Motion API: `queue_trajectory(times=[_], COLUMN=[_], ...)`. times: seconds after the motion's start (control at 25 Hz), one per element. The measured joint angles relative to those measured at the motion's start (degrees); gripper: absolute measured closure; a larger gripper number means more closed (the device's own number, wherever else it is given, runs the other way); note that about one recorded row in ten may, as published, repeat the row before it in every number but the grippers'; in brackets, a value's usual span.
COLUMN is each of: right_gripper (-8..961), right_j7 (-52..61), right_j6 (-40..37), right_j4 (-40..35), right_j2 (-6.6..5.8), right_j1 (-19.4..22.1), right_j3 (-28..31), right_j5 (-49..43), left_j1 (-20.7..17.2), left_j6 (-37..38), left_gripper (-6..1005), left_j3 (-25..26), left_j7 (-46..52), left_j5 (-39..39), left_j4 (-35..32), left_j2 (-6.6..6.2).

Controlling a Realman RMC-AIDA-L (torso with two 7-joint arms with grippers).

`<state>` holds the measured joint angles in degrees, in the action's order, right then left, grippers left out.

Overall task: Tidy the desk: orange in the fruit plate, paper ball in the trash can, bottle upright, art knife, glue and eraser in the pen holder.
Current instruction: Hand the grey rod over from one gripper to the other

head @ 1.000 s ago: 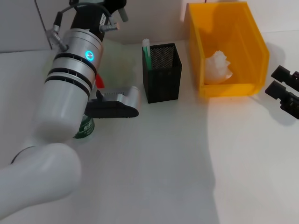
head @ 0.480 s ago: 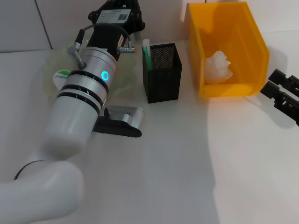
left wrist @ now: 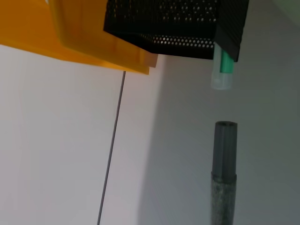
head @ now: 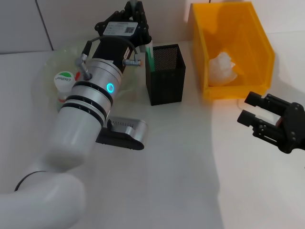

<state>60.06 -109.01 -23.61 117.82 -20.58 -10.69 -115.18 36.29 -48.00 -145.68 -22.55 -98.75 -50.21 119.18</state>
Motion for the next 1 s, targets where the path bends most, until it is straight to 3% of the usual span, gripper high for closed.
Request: queue_trajectory(times=[0.56, 0.76, 1.0], right_gripper=[331, 330, 330], right_j7=[0.56, 0.5, 1.87], right_j6=[4.1, 4.42, 1.9], right_j4=[0.55, -1.31, -6.5], right_j2=[0.4, 0.35, -0.03], right_j1=[-3.4, -2.26, -0.77], right_j3=[-4.63, -8.74, -8.08], right_j5=[-0.13, -0.21, 1.22], left_j1=[0.6, 0.15, -0.9], left_j6=[-0.64, -0.52, -0.4], left_gripper=[859, 860, 861], left_j3=[-0.69, -2.01, -2.84], left_j7=[0.88, 1.3, 1.66], left_j5=[-0.57, -0.4, -0.33], left_j4=[-4.08, -3.73, -1.94], left_j2=[0.0, 0.0, 0.0])
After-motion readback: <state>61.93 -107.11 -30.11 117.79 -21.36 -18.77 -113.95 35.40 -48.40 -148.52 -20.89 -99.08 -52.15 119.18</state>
